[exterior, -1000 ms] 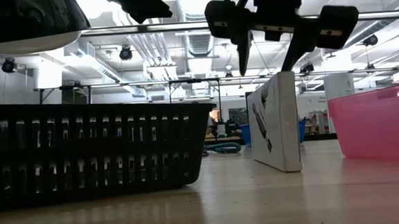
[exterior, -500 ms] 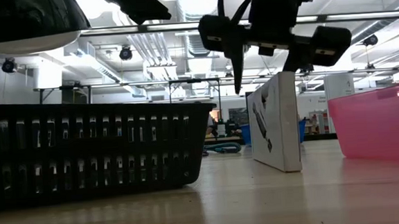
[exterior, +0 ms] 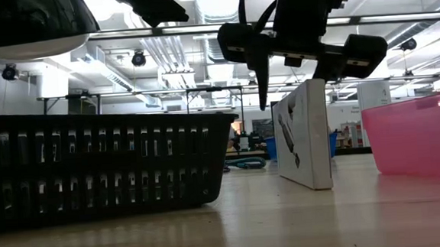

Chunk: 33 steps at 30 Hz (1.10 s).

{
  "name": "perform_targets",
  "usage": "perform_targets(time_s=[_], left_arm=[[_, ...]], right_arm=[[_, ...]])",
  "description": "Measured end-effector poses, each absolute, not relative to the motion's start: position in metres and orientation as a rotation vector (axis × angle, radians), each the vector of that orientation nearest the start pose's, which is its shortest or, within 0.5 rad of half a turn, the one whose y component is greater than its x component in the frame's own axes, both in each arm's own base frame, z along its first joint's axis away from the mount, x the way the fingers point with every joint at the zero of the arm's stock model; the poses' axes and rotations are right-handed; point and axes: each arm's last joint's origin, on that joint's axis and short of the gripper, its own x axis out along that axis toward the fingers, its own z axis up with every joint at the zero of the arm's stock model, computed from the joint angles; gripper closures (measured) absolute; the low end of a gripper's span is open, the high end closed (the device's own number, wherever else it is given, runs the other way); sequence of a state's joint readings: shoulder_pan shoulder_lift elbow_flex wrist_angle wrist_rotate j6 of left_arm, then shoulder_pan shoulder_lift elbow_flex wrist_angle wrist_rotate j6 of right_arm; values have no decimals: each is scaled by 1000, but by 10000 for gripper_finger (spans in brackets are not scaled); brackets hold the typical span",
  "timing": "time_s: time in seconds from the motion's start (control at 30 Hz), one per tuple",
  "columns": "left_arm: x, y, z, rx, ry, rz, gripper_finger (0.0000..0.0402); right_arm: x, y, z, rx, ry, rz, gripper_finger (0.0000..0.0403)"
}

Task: Pick and place items into bin
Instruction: Put the white card reader box into the blue bin

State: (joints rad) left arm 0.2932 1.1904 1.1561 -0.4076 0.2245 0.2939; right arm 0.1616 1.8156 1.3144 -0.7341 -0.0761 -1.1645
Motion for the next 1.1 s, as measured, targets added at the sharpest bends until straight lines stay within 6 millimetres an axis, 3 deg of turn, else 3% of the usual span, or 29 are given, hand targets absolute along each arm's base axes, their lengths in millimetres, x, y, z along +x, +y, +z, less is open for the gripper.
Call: perform_targets(time_s=[0.57,1.1], left_arm=[[247,68,359,177,432,4,282],[247,68,359,177,432,6,282]], right_arm=[[351,60,198,-1024,990,912,257],[351,59,198,-947,1050,841,365]])
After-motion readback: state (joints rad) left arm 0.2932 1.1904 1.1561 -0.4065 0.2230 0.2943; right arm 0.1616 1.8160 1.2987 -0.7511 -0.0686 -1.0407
